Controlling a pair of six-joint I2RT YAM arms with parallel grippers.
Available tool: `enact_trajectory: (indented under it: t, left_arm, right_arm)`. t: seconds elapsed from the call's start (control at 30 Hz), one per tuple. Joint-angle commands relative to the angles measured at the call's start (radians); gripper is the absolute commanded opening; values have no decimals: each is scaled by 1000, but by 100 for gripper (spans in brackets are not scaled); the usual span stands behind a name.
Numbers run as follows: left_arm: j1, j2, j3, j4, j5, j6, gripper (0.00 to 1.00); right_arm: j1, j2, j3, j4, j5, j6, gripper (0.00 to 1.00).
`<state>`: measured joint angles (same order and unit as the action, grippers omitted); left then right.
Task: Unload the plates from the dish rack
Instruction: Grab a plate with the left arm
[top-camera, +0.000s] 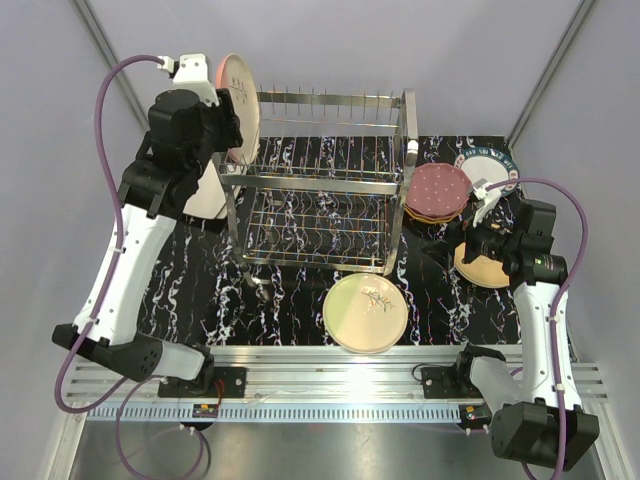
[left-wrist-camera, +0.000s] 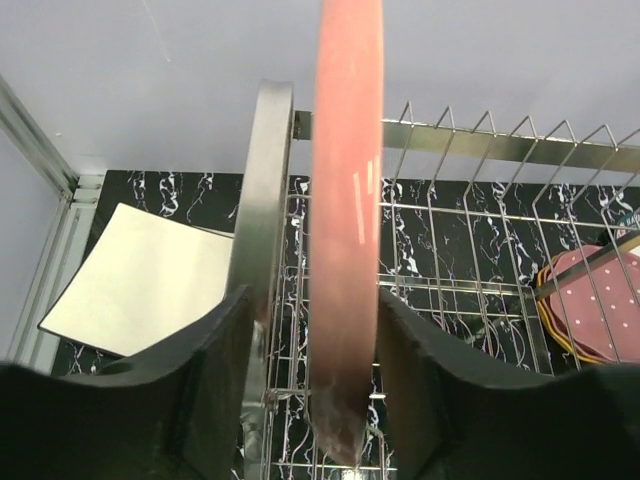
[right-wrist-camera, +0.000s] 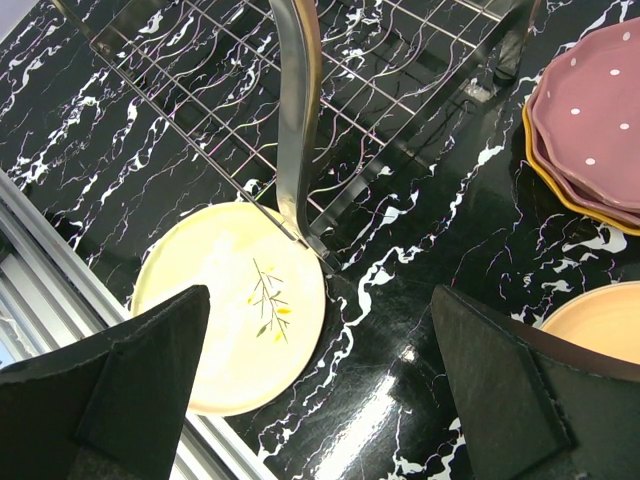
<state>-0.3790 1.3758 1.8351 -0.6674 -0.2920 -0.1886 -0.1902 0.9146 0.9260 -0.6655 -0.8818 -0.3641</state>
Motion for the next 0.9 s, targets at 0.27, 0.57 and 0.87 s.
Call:
enact_trajectory:
  t: [0.27,0.57,0.87]
  left_arm:
    - [9,51,108,-32,24,87,16]
    - [9,69,193,44,39,147,0]
    - [9,25,188,284,76,182,0]
  right_arm:
    - [-2,-5,-3,12,-11,-21,100]
    - [0,3,-4,12,-11,-21,100]
    - [-2,12,-6,12,-13,-21,100]
